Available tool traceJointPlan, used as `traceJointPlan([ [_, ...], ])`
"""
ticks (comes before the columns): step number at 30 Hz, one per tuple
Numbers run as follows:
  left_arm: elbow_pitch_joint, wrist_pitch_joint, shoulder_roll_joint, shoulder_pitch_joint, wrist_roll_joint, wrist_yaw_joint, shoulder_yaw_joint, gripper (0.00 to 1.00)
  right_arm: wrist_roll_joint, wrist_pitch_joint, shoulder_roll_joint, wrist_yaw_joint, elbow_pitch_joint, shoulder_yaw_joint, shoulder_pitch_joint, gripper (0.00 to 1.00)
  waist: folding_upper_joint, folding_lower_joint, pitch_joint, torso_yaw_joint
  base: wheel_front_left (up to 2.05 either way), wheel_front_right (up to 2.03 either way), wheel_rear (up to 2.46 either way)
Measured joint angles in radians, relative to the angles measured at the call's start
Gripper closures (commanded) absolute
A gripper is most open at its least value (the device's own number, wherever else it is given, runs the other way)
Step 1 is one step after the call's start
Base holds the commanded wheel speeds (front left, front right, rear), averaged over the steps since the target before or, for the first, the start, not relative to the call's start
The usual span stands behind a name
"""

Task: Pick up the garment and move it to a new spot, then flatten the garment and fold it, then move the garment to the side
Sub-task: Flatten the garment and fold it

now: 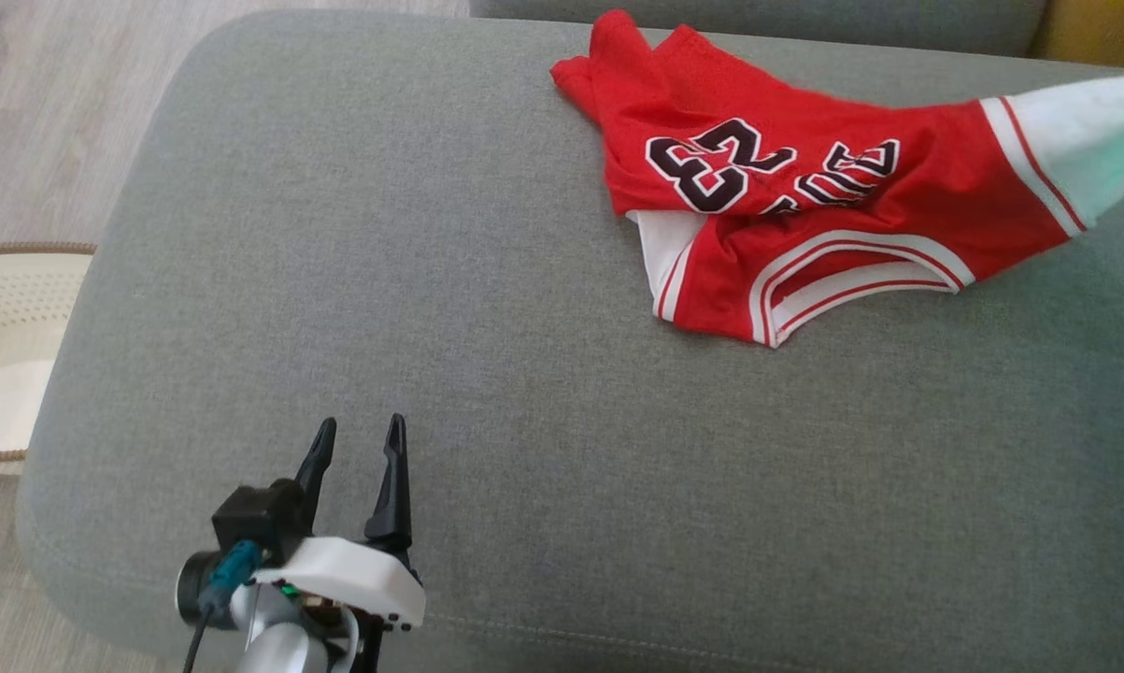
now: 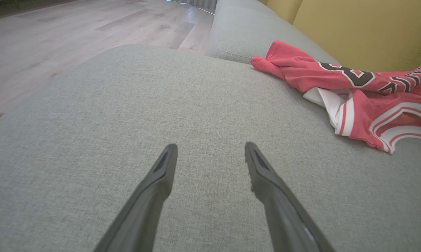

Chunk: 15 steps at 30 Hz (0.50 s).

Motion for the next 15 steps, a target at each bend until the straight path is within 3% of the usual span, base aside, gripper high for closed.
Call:
traceJointPlan([
  [1, 0.002, 0.0, 0.0, 0.0, 0.001, 0.0, 0.0, 0.0, -0.018, 0.002, 0.01, 0.0, 0.006, -0.033, 0.009, 0.0, 0.0, 0.0, 0.0, 0.0, 0.0, 0.0, 0.0],
  [8, 0.007, 0.0, 0.0, 0.0, 0.01, 0.0, 0.0, 0.0, -0.146, -0.011, 0.117, 0.0, -0.073, -0.16, 0.047, 0.0, 0.0, 0.0, -0.005, 0.014, 0.0, 0.0, 0.0],
  [11, 0.009, 0.0, 0.0, 0.0, 0.01, 0.0, -0.001, 0.0, -0.163, -0.009, 0.184, 0.0, -0.128, -0.122, 0.077, 0.0, 0.0, 0.0, -0.005, 0.024, 0.0, 0.0, 0.0],
  [12, 0.012, 0.0, 0.0, 0.0, 0.01, 0.0, -0.002, 0.0, -0.162, 0.002, 0.222, 0.0, -0.157, -0.064, 0.104, 0.0, 0.0, 0.0, -0.004, 0.032, 0.0, 0.0, 0.0],
  [15, 0.016, 0.0, 0.0, 0.0, 0.01, 0.0, -0.006, 0.0, -0.136, 0.029, 0.254, 0.0, -0.187, 0.039, 0.14, 0.0, 0.0, 0.0, -0.002, 0.045, 0.0, 0.0, 0.0],
])
